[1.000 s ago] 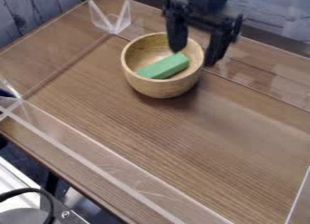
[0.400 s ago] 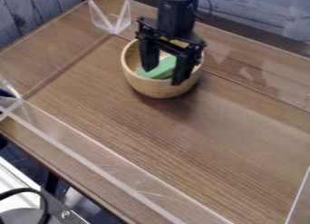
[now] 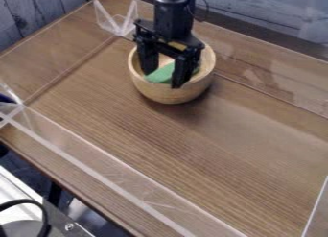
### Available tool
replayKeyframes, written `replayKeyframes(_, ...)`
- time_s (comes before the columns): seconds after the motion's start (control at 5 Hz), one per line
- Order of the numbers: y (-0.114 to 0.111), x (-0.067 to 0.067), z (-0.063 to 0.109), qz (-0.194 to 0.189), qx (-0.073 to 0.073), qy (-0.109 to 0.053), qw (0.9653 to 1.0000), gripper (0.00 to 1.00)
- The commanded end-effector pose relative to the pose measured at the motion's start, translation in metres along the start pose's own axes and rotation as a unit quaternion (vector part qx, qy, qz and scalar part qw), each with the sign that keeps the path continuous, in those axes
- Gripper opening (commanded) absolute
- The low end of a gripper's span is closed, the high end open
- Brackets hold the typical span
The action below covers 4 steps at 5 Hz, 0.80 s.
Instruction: Remove the green block from inside the brown bowl and put it on the table
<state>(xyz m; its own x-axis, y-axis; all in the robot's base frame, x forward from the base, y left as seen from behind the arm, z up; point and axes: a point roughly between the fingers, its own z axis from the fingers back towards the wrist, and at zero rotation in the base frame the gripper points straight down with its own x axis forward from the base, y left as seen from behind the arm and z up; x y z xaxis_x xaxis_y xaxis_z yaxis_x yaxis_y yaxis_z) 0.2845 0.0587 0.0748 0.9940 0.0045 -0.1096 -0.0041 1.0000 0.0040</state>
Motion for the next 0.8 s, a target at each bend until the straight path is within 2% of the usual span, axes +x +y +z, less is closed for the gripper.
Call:
replayKeyframes(0.0,0.007,0.016,0.008,0.005,0.010,-0.031,0.9994,1.00)
replayKeyframes(0.2,0.009,0.024,0.005,0.008,0.014,-0.035,0.9993,1.00)
replayKeyframes(0.6,0.014,0.030,-0.006,0.013,0.020,-0.031,0.9992,1.00)
